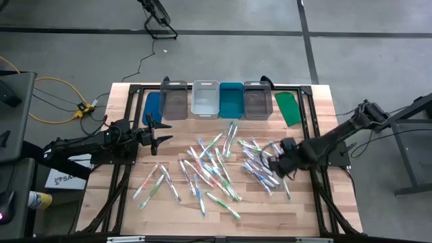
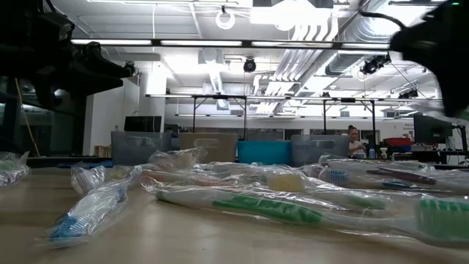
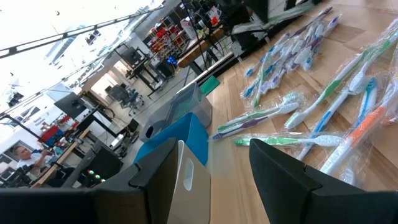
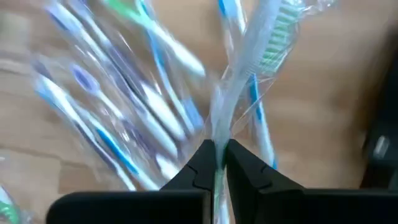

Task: Pick & Place Toothbrushes
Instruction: Put the green toothbrush into the right black bin

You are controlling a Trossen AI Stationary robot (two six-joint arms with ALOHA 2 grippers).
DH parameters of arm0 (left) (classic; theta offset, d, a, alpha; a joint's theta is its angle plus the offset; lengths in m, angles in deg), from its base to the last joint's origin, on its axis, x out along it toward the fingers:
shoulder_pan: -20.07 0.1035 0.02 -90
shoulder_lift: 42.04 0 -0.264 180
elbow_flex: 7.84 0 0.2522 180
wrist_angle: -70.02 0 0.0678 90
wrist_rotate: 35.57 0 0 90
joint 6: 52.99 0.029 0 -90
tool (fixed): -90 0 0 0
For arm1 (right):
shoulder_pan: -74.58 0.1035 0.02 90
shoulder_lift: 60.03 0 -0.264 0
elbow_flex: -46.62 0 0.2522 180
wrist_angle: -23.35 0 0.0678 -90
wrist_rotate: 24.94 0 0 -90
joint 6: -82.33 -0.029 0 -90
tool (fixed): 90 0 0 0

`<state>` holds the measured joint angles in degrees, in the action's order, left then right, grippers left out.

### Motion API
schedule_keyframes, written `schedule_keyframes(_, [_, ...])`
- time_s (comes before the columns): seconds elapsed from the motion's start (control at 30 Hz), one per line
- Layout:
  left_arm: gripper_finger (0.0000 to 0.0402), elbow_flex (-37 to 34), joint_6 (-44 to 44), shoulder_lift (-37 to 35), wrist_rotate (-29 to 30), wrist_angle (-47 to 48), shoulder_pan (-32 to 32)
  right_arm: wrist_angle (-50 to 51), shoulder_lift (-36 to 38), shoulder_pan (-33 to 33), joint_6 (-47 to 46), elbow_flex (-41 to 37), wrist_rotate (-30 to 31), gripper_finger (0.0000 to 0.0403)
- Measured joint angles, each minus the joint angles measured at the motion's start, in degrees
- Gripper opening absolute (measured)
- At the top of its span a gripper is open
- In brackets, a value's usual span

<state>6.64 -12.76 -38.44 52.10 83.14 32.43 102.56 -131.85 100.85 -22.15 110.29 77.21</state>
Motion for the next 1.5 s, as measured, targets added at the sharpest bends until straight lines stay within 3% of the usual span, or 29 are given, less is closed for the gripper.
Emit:
schedule_keyframes(0.33, [0.0193,0.0,0.0,0.0,0.0,0.0,0.0,-2.3,0.7,-26.6,41.3,5.8,1.4,0.0014])
schedule_keyframes(0.57, [0.0193,0.0,0.0,0.0,0.0,0.0,0.0,-11.1,0.7,-43.7,66.2,9.3,1.3,0.0015])
schedule_keyframes(0.77, [0.0193,0.0,0.0,0.0,0.0,0.0,0.0,-23.3,0.6,-55.2,81.9,9.8,-0.5,0.0015])
schedule_keyframes(1.1, [0.0193,0.0,0.0,0.0,0.0,0.0,0.0,-37.3,-4.9,-70.3,93.4,11.2,-12.9,0.0013])
schedule_keyframes(1.5, [0.0193,0.0,0.0,0.0,0.0,0.0,0.0,-15.2,-25.6,-73.4,98.3,35.9,-15.1,0.0014])
